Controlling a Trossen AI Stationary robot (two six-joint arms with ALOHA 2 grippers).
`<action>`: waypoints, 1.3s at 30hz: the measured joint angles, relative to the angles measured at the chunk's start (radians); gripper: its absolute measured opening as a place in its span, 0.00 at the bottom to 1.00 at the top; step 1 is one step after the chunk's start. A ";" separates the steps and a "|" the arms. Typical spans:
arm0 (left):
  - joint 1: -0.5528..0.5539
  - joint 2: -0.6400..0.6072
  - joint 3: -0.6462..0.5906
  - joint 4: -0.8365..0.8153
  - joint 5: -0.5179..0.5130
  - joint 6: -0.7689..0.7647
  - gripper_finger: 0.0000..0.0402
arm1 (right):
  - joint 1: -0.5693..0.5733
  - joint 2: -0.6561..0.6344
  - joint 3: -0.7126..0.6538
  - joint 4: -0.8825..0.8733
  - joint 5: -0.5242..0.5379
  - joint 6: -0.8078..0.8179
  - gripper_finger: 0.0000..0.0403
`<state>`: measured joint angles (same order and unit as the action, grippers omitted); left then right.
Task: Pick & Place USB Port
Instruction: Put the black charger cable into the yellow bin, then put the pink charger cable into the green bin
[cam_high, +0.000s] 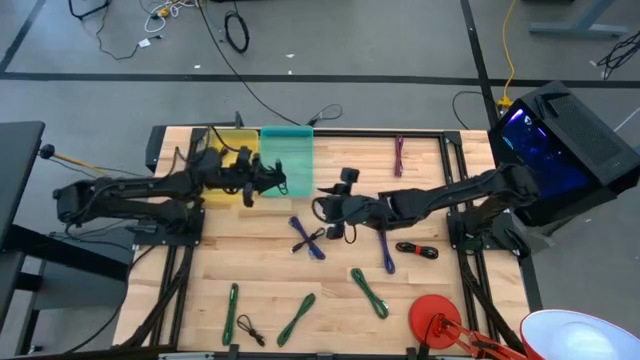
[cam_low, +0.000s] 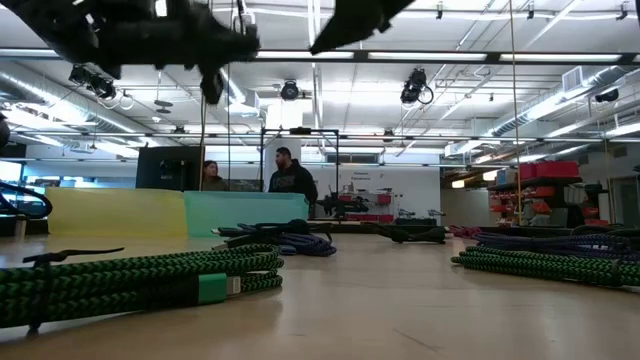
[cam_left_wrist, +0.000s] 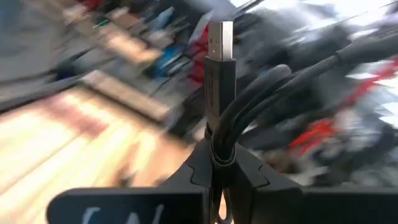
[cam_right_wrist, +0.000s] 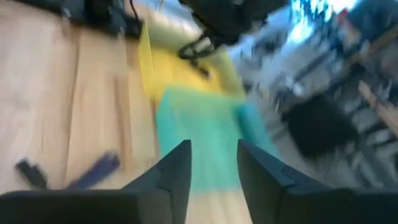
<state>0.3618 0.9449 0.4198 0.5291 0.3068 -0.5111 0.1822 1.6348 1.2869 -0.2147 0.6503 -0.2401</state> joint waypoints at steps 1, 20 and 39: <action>0.014 -0.025 0.000 -0.097 -0.021 0.018 0.06 | 0.000 -0.001 0.000 -0.047 0.012 0.046 0.34; 0.221 -0.444 0.000 -1.134 -0.574 0.075 0.06 | 0.002 0.000 -0.146 -0.159 0.075 0.364 0.35; 0.271 -0.234 0.000 -1.184 -0.779 -0.053 0.36 | 0.003 0.000 -0.146 -0.125 0.064 0.371 0.35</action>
<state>0.6323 0.7106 0.4194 -0.6548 -0.4717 -0.5640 0.1848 1.6344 1.1404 -0.3401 0.7147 0.1310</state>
